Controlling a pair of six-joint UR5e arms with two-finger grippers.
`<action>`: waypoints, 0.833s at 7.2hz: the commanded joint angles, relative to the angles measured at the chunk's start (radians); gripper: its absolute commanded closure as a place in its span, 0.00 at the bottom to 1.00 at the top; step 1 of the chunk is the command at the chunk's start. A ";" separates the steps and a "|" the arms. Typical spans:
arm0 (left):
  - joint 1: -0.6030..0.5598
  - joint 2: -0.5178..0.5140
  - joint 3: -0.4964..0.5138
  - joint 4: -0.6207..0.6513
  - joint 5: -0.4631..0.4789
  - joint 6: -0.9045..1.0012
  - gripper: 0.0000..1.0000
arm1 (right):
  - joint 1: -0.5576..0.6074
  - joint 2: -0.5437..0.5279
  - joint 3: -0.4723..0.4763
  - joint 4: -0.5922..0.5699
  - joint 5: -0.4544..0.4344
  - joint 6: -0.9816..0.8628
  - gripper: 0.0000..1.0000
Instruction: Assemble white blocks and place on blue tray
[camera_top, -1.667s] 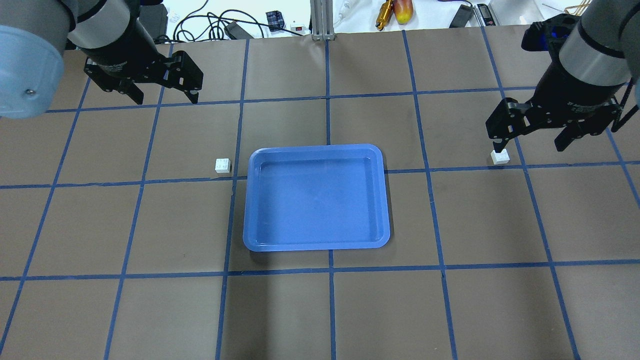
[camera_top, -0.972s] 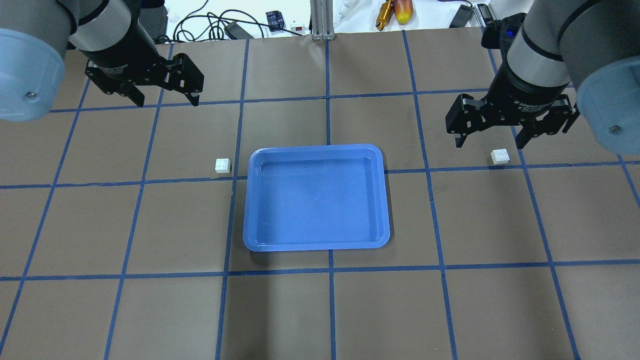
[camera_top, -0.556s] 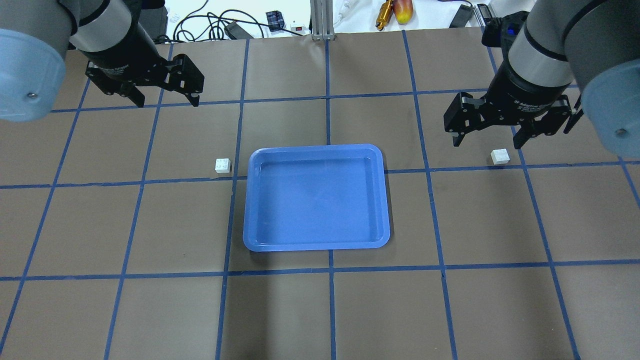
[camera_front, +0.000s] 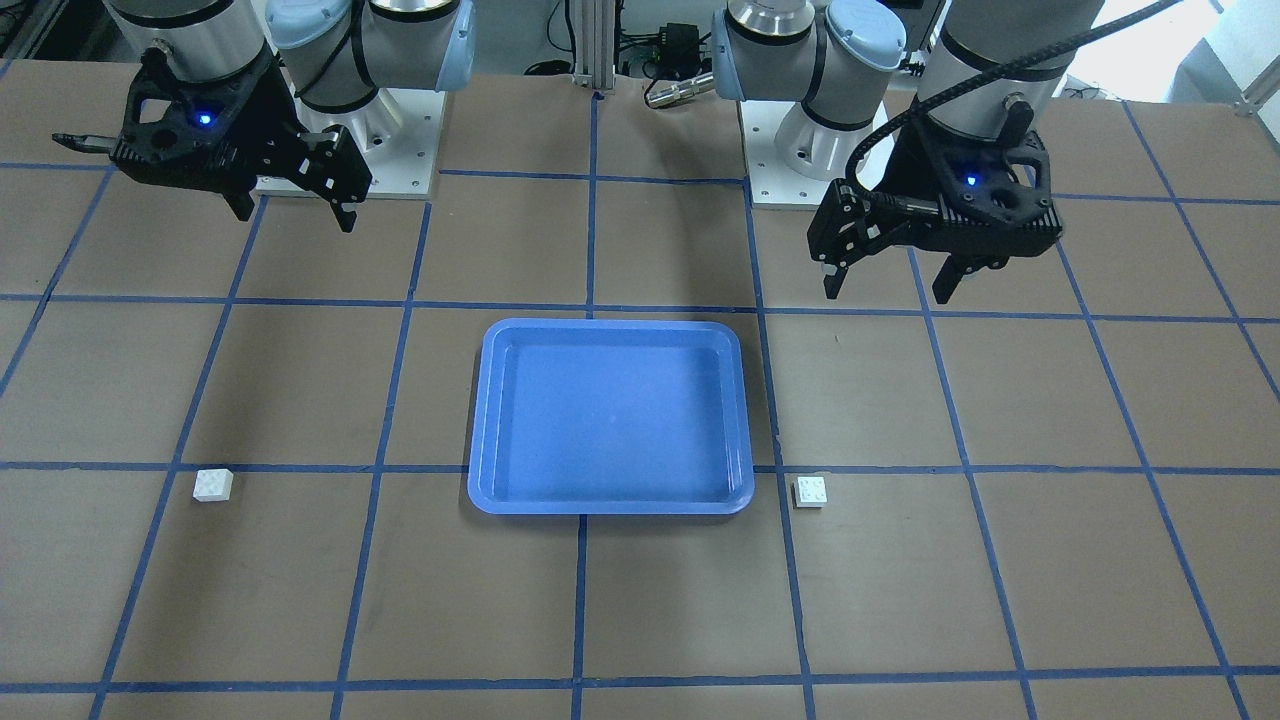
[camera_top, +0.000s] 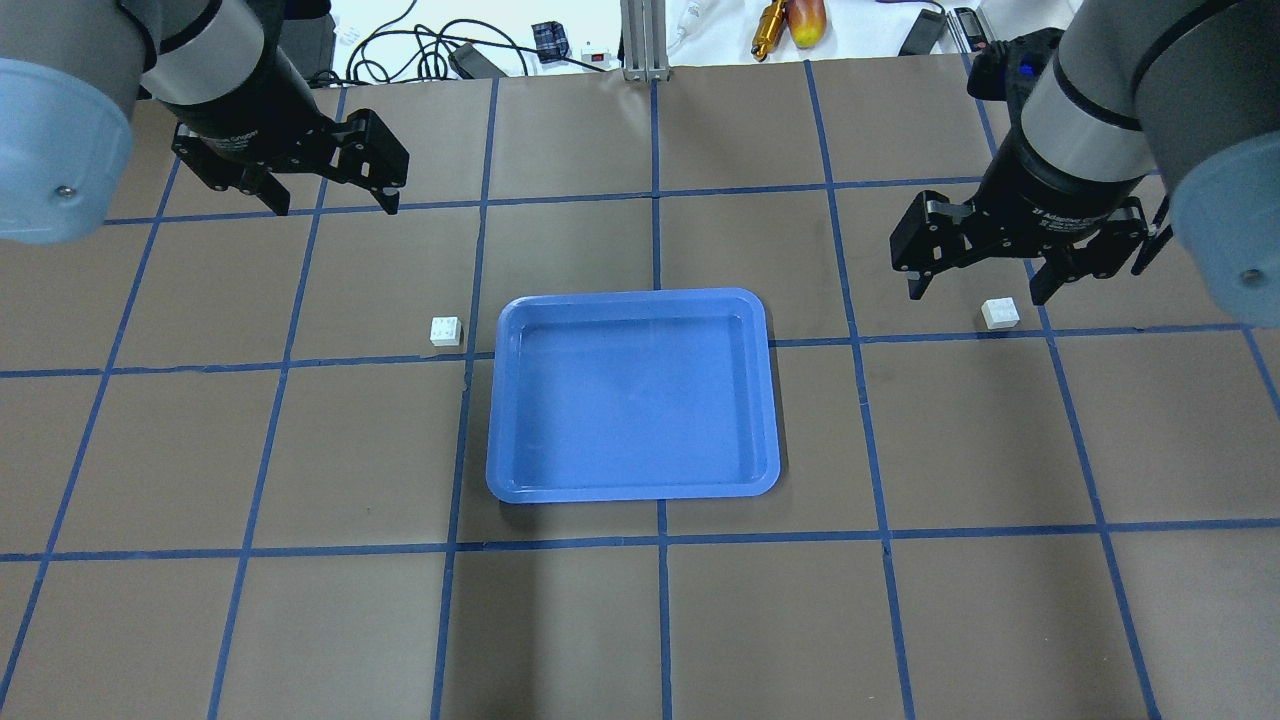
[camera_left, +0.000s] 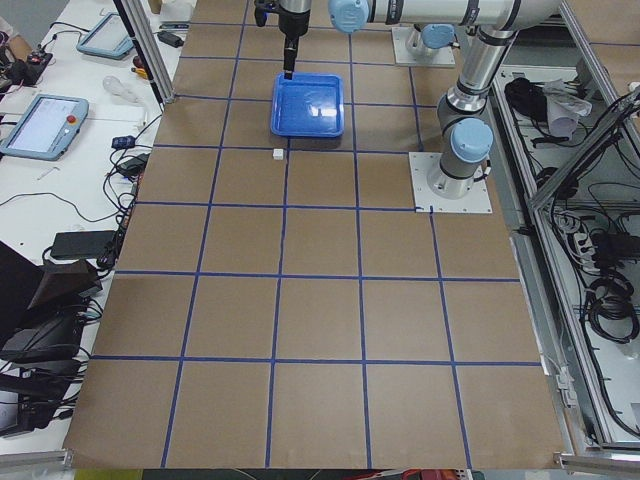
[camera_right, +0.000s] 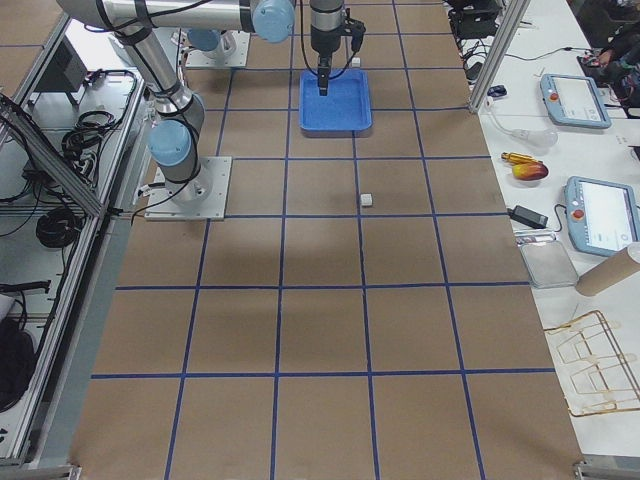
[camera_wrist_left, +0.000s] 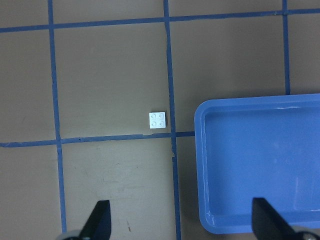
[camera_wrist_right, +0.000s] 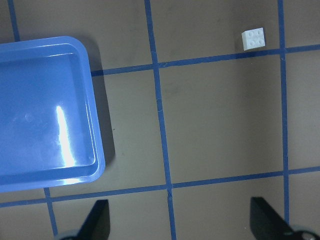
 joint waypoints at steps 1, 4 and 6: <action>-0.002 -0.001 -0.001 0.001 0.000 0.000 0.00 | 0.003 -0.001 0.002 0.003 -0.006 0.003 0.00; 0.000 -0.003 -0.001 0.001 -0.001 0.000 0.00 | 0.002 0.001 0.006 0.007 -0.007 0.005 0.00; 0.000 -0.009 -0.002 0.001 -0.005 0.000 0.00 | 0.002 0.004 0.009 0.001 -0.007 -0.001 0.00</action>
